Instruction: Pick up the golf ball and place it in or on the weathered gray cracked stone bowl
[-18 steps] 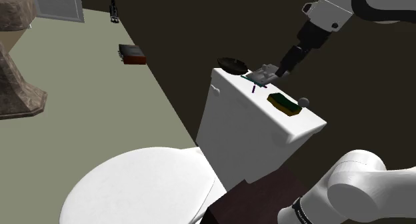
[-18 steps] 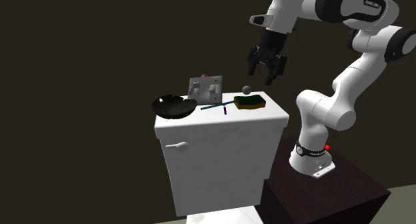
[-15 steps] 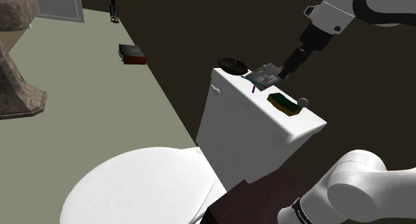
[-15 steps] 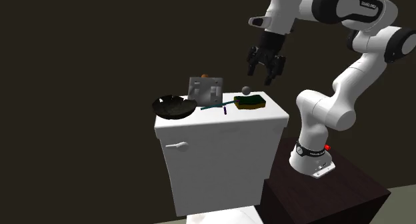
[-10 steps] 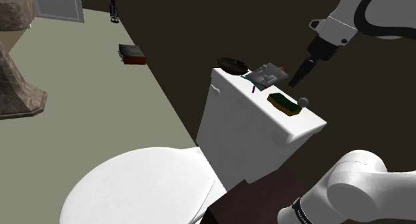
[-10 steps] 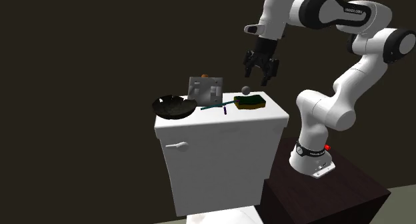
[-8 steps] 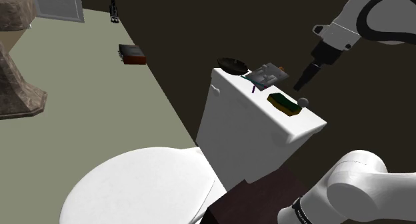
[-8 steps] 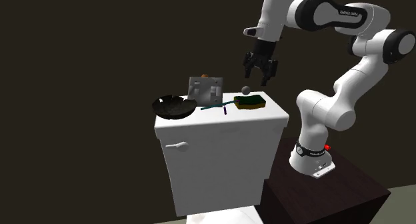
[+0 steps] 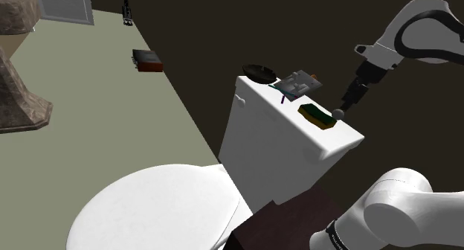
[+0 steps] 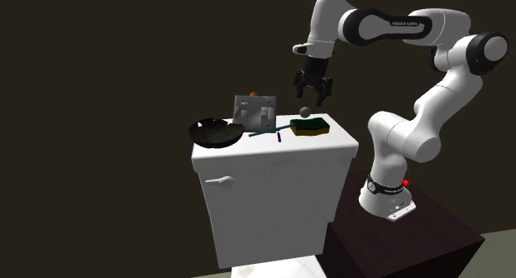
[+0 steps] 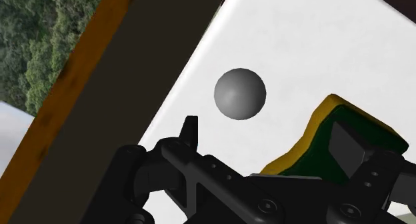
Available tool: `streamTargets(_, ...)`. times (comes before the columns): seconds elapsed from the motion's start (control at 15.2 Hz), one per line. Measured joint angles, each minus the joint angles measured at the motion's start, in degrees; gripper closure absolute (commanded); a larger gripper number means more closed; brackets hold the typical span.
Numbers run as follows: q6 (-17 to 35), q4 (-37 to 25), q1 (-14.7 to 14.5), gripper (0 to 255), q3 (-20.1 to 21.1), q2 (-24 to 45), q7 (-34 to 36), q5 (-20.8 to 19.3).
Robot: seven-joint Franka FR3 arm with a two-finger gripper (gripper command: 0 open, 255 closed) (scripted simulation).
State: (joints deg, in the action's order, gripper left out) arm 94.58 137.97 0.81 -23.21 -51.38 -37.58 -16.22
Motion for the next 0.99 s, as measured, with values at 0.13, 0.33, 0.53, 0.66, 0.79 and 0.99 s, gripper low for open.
streamTargets(0.13,1.02,0.6,0.01,0,-1.1,0.17,-1.33,-0.18)
streamTargets(0.33,3.18,2.45,0.37,0,-1.5,0.17,-1.83,-0.35)
streamTargets(0.53,5.45,4.81,1.23,0,-1.88,-0.05,-2.34,-0.28)
streamTargets(0.66,6.08,5.2,1.56,0,-1.77,0.31,-2.49,-0.43)
streamTargets(0.79,6.23,5.33,1.85,0,-1.55,0.32,-2.71,-0.38)
streamTargets(0.99,6.39,5.39,2.24,255,-1.21,0.65,-2.87,-0.22)
